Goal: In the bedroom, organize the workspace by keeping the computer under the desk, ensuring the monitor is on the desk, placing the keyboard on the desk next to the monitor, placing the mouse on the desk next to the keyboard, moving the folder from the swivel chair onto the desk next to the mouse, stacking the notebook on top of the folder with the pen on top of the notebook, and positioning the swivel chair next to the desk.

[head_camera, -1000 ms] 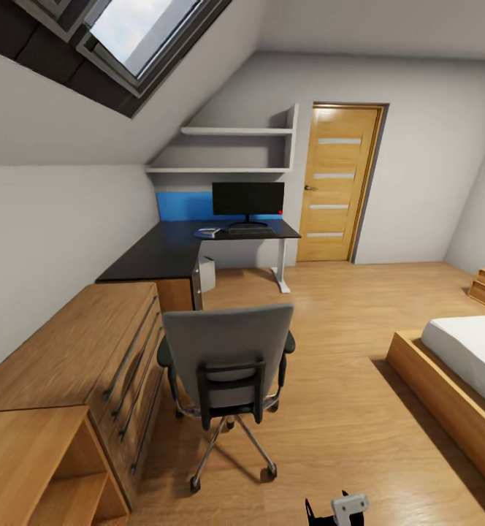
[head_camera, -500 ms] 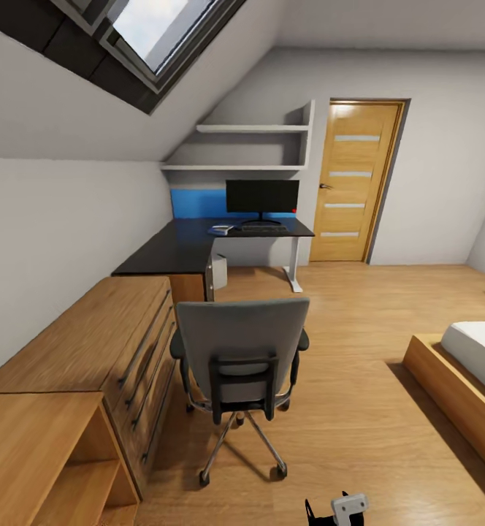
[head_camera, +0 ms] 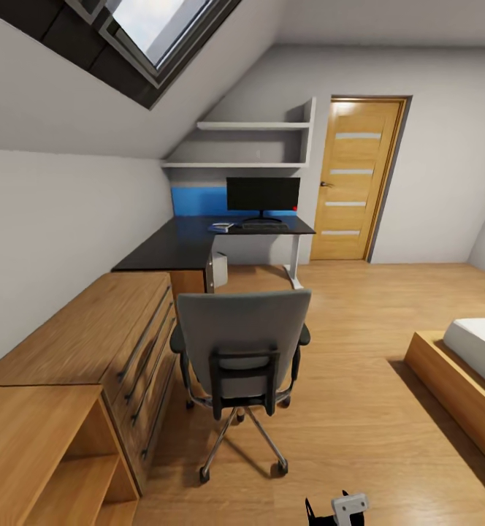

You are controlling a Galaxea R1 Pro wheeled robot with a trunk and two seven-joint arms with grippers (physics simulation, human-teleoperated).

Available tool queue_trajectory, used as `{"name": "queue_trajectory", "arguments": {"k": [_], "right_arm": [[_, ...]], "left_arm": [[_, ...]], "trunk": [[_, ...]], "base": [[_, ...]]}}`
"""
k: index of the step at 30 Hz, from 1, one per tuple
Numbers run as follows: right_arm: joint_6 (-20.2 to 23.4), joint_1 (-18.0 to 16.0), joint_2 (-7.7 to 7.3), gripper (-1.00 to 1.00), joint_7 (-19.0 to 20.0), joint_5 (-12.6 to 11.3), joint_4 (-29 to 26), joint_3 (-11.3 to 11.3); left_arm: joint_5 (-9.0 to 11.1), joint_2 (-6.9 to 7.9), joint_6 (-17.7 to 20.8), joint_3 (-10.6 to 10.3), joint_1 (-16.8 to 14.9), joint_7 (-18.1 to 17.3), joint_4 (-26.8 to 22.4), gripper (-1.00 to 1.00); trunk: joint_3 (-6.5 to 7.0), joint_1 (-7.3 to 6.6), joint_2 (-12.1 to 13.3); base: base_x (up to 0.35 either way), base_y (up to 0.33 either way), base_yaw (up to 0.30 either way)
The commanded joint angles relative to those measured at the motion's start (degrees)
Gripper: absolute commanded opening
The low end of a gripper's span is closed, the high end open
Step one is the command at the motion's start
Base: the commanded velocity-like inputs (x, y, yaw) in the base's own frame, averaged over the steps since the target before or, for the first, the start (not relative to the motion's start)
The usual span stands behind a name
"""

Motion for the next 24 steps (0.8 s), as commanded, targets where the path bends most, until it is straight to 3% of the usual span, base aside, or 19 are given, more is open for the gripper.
{"name": "queue_trajectory", "arguments": {"k": [1, 7, 9, 11, 12, 13, 15, 17, 19, 20, 21, 24], "right_arm": [[-0.3, 0.0, 0.03, 1.00, -0.4, 0.0, 0.1, 0.5], [-0.6, 0.0, 0.00, 1.00, -0.4, -0.1, -0.1, 0.3], [-0.6, 0.0, 0.01, 1.00, -0.5, -0.2, -0.4, 0.1], [-0.3, -0.2, -0.05, 1.00, -0.8, -0.3, -2.9, -0.1], [-0.2, -0.2, -0.07, 1.00, -1.1, -0.4, -3.5, -0.1], [-0.1, -0.3, -0.10, 1.00, -2.0, -0.8, -4.7, -0.1], [0.1, -0.5, -0.06, 1.00, -4.3, -2.0, -6.1, -0.2], [0.3, -0.9, -0.03, 1.00, -6.2, -3.1, -7.0, -0.3], [1.5, -3.2, 0.01, 1.00, -9.6, -5.7, -8.6, -0.3], [2.2, -4.1, -0.01, 1.00, -10.1, -6.4, -8.9, -0.4], [4.0, -5.9, -0.01, 1.00, -10.9, -7.7, -9.3, -0.4], [9.4, -10.0, -0.16, 1.00, -11.6, -9.6, -9.7, -0.4]], "left_arm": [[0.6, 0.07, -0.1, -0.5, 0.0, 0.4, -0.2, 1.00], [2.0, -0.03, 1.9, -0.4, -0.1, 0.4, -5.9, 1.00], [2.2, -0.14, 5.8, -0.4, -0.8, 0.4, -9.1, 1.00], [2.3, -0.47, 17.2, -0.4, -3.6, 0.5, -15.0, 1.00], [2.4, -0.53, 19.8, -0.4, -4.5, 0.5, -16.0, 1.00], [2.4, -0.65, 24.6, -0.4, -6.8, 0.5, -17.4, 1.00], [2.5, -1.01, 29.7, -0.4, -11.0, 0.5, -18.4, 1.00], [2.6, -1.51, 31.7, -0.4, -14.1, 0.4, -18.3, 1.00], [2.8, -2.54, 34.1, -0.4, -21.1, 0.3, -15.9, 1.00], [2.9, -2.73, 34.5, -0.4, -23.0, 0.3, -14.9, 1.00], [3.4, -3.00, 35.1, -0.4, -26.6, 0.2, -12.9, 1.00], [5.4, -3.28, 35.9, -0.4, -32.8, 0.0, -8.9, 1.00]], "trunk": [[-0.23, 0.23, -0.4], [-1.31, 1.54, -2.8], [-1.67, 1.98, -3.6], [-2.03, 2.42, -4.4], [-2.20, 2.64, -4.9], [-2.38, 2.86, -5.3], [-2.74, 3.30, -6.1], [-3.10, 3.74, -6.9], [-3.46, 4.18, -7.7], [-3.64, 4.40, -8.1], [-3.82, 4.62, -8.5], [-4.36, 5.28, -9.7]], "base": [[0.000, 0.000, 0.000], [0.000, 0.000, 0.000], [0.000, 0.000, 0.000], [0.000, 0.000, 0.000], [0.000, 0.000, 0.000], [0.000, 0.000, 0.000], [0.000, 0.000, 0.000], [0.000, 0.000, 0.000], [0.000, 0.000, 0.000], [0.000, 0.000, 0.000], [0.000, 0.000, 0.000], [0.000, 0.000, 0.000]]}}
